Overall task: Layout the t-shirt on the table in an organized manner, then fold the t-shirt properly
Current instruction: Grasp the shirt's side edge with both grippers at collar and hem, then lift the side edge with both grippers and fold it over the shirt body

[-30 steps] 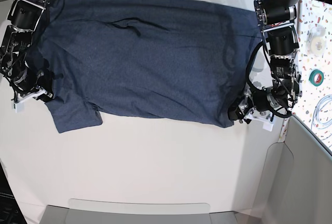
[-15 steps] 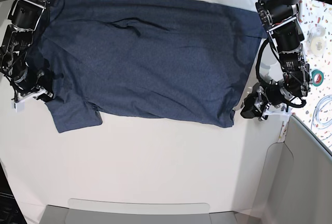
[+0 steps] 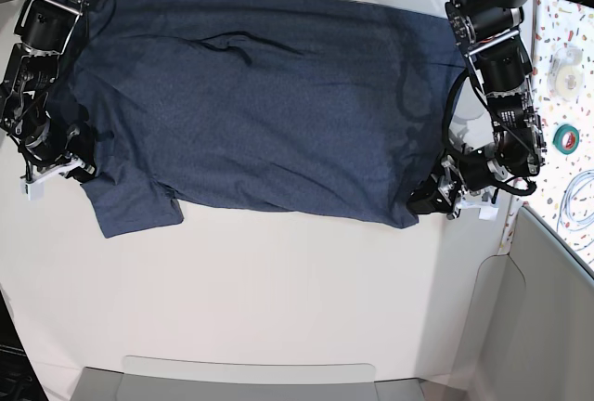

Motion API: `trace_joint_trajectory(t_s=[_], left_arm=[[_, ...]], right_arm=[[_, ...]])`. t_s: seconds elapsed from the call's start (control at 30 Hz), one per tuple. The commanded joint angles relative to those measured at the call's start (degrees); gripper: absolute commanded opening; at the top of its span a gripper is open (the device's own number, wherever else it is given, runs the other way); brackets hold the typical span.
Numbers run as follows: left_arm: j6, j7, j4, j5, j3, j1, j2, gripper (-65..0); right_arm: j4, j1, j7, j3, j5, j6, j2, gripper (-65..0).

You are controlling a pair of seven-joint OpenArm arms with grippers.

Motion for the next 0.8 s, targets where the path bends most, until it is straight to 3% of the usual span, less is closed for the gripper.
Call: trace_joint_trajectory(t_s=[0.0, 0.1, 0.77], left_arm=[[-0.24, 0.34, 1.12, -1.82, -0.03, -1.53, -0.86, -34.4], [-0.15, -0.01, 1.12, -1.82, -0.03, -1.45, -0.77, -31.5], [-0.06, -2.12, 1.12, -1.82, -0.56, -1.62, -0.77, -31.0]], right_arm=[[-0.54, -0.81, -4.83, -0.55, -4.12, -0.91, 0.08, -64.3], [-0.54, -0.81, -4.83, -0.55, -4.12, -0.91, -0.36, -64.3], [-0.54, -1.34, -4.83, -0.63, -6.41, -0.91, -1.59, -64.3]])
